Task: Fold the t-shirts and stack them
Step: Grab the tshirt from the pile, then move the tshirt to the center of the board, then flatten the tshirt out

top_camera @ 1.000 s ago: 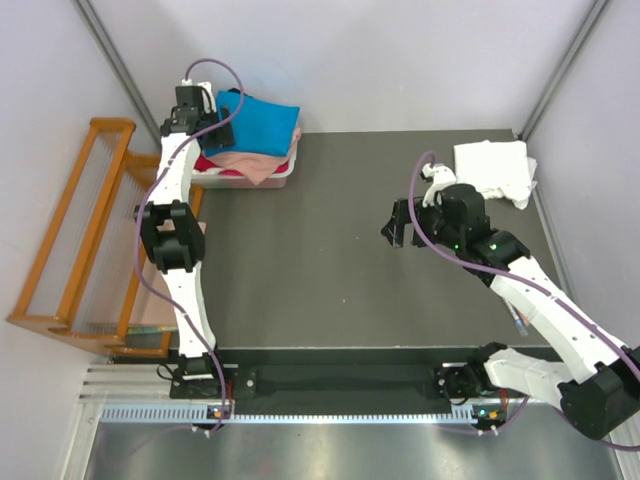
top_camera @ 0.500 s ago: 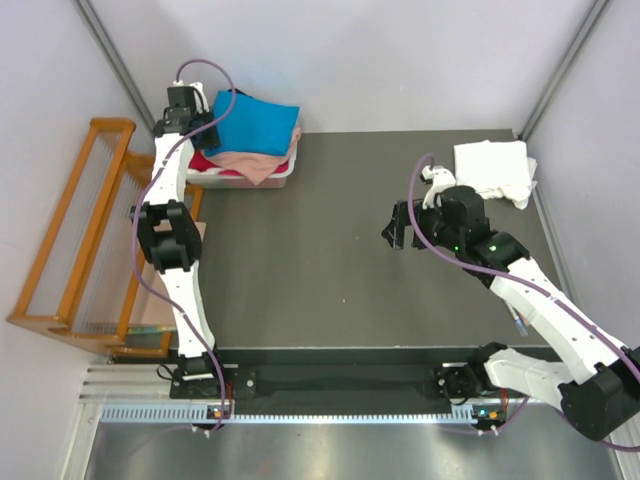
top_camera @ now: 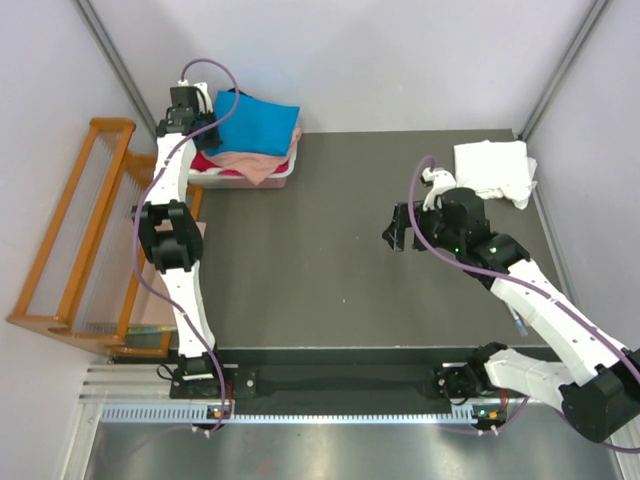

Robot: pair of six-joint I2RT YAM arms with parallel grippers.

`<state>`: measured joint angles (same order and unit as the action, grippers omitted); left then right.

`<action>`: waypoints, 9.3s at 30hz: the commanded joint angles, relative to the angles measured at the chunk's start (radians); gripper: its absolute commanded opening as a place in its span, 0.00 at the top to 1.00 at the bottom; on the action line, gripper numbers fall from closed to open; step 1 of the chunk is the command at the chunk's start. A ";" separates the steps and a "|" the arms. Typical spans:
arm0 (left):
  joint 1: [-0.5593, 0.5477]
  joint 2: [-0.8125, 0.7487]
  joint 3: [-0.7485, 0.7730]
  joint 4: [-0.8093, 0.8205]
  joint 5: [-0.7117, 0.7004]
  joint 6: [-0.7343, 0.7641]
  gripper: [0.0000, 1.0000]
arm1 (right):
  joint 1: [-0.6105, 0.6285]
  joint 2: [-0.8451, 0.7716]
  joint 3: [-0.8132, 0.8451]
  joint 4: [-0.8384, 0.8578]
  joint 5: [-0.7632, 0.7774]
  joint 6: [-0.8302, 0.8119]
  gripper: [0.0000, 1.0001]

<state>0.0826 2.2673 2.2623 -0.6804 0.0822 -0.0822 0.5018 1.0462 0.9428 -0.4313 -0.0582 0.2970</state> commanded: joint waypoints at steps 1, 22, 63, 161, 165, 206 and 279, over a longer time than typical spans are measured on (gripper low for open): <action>0.000 -0.055 -0.017 -0.002 0.025 -0.002 1.00 | 0.017 -0.037 -0.006 0.048 -0.006 -0.006 0.01; -0.489 -0.808 -0.513 -0.131 0.266 0.312 1.00 | 0.015 -0.044 -0.026 0.095 -0.019 0.002 0.00; -0.315 -0.736 -0.582 -0.094 0.162 -0.033 0.04 | 0.033 -0.060 0.014 0.085 -0.089 0.022 0.00; -0.044 -0.924 -0.956 -0.031 0.459 0.048 0.08 | 0.350 0.037 0.258 -0.233 0.446 0.030 1.00; -0.386 -0.882 -0.890 -0.204 0.356 0.165 0.11 | 0.323 0.023 0.234 -0.274 0.497 0.039 1.00; -0.557 -0.348 -0.877 -0.070 0.021 0.171 0.39 | 0.259 -0.009 0.149 -0.181 0.362 0.037 1.00; -0.256 -0.873 -0.656 -0.613 0.335 0.516 1.00 | -0.078 -0.327 -0.147 -0.291 0.028 0.108 0.36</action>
<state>-0.1776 1.4811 1.5845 -1.2449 0.3325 0.3618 0.4335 0.8158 0.8406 -0.6605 0.0341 0.3397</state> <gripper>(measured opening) 0.036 0.430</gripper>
